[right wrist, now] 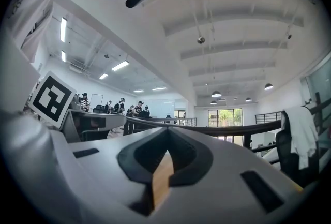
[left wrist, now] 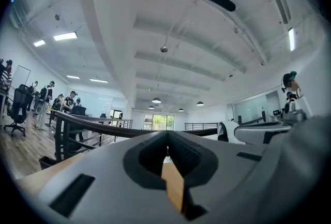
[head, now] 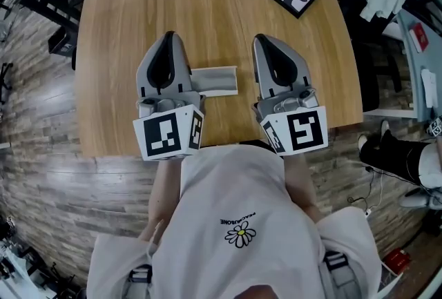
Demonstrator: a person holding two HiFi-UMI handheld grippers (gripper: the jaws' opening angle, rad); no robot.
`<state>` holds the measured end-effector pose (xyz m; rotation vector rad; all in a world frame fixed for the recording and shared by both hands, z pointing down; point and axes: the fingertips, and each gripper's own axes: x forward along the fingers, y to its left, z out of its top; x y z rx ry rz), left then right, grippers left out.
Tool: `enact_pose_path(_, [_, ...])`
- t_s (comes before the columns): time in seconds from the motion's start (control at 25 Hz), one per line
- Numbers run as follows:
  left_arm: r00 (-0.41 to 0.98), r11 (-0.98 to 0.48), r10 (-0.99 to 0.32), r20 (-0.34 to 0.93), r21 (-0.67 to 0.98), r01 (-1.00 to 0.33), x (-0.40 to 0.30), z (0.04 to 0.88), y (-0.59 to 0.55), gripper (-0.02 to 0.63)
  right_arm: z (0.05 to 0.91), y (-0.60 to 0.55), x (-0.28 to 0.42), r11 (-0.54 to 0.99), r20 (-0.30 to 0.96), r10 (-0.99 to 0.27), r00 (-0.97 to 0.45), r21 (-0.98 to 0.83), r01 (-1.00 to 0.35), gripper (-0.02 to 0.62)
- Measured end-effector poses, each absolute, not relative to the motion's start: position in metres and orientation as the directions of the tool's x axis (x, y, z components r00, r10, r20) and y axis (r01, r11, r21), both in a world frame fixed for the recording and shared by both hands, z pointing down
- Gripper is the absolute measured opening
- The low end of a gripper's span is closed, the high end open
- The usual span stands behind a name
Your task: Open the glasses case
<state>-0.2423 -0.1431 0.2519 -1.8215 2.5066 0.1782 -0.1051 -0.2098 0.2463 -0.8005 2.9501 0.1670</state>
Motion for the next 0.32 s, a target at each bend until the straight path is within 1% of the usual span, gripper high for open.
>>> enact_pose_path(0.32, [-0.33, 0.325, -0.937, -0.111, 0.065, -0.944, -0.2442, 0.2461, -0.1401, 0.017, 0.2429, -0.2116, -0.105, 0.857, -0.108, -0.495, -0.862, 0.102, -0.505, 0.005])
